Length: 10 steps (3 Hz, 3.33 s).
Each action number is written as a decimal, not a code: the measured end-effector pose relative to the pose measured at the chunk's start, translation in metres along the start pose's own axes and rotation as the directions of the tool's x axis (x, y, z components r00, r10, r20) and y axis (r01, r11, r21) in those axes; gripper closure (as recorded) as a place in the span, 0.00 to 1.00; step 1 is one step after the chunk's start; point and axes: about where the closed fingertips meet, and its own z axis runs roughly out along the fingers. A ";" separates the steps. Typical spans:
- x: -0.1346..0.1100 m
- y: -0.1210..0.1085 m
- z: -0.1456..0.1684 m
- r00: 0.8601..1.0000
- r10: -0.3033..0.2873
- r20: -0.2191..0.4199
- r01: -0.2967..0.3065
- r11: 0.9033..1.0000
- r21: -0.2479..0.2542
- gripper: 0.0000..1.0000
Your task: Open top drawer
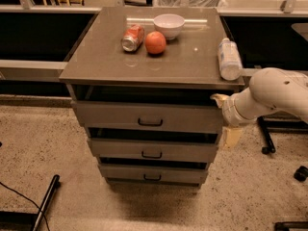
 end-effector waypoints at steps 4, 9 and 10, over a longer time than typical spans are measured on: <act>0.005 -0.020 0.051 0.991 0.064 0.121 -0.048 0.990 -0.136 0.19; 0.002 -0.014 0.054 0.993 0.053 0.105 -0.036 0.987 -0.157 0.11; 0.002 -0.014 0.054 0.993 0.053 0.105 -0.036 0.987 -0.157 0.00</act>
Offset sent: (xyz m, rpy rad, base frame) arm 0.0467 -0.0112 -0.0403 0.1407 0.1828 -0.0322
